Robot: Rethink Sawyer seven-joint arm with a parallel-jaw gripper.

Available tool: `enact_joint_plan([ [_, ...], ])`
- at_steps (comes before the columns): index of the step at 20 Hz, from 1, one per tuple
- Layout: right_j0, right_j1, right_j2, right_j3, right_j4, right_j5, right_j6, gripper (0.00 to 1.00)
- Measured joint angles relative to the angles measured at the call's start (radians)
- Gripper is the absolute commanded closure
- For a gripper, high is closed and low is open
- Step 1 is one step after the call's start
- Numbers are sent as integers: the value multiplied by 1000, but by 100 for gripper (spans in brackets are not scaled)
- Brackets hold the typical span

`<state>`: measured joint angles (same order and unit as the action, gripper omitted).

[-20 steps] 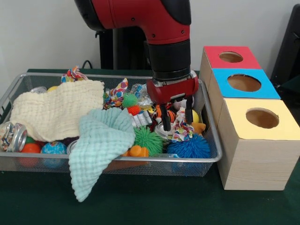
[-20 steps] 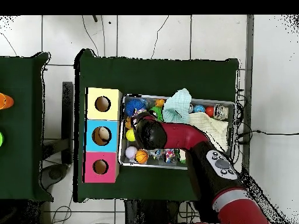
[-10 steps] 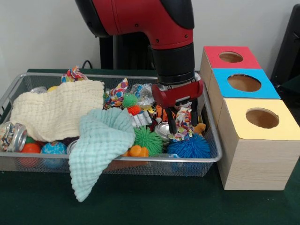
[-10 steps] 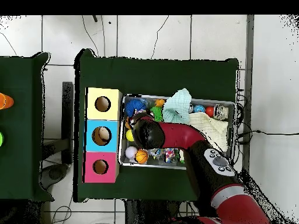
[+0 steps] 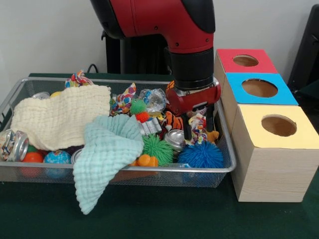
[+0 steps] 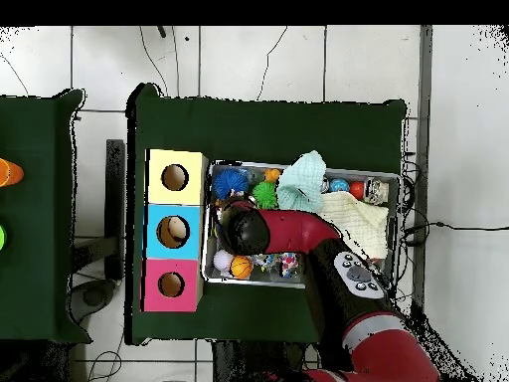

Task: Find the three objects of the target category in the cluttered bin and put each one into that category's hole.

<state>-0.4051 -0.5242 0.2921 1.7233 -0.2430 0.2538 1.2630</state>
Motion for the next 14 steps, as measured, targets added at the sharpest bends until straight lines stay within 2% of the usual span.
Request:
enact_joint_plan([
  [10,54,0,-65,-23,8,41,0,0],
  [11,54,1,-70,-25,8,41,0,100],
  [14,52,1,-70,-25,7,41,0,100],
])
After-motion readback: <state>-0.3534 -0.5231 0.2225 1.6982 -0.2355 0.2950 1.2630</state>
